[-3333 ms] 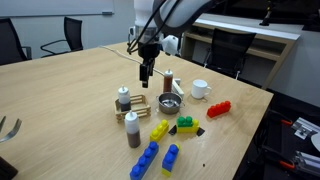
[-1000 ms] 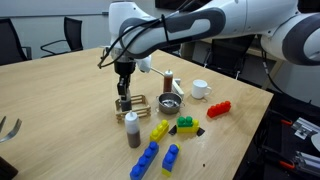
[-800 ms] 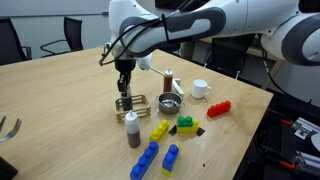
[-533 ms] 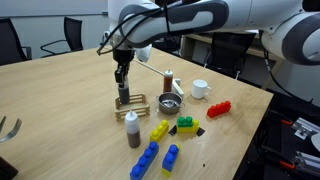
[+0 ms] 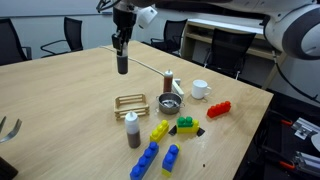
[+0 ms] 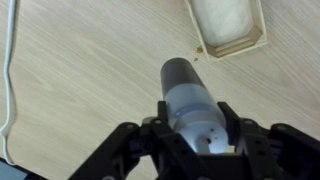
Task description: Remove the bottle from the basket
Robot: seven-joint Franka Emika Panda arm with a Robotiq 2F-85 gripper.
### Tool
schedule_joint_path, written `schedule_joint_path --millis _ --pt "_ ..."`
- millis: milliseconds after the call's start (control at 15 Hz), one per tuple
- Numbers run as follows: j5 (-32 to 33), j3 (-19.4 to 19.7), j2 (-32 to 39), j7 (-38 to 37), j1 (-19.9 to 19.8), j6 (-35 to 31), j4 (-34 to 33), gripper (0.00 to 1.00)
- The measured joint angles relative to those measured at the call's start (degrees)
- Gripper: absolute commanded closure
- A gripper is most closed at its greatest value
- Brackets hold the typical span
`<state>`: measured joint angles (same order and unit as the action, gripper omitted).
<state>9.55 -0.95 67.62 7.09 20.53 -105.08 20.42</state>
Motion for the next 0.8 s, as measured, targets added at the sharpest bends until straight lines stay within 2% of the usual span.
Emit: schedule_joint_path --millis 467,800 --pt "-0.2 1.35 -3.91 -7.09 0.91 5.31 0.02 0.73" --pt "-0.53 1.31 -7.32 -10.27 2.75 11.97 0.03 0.73"
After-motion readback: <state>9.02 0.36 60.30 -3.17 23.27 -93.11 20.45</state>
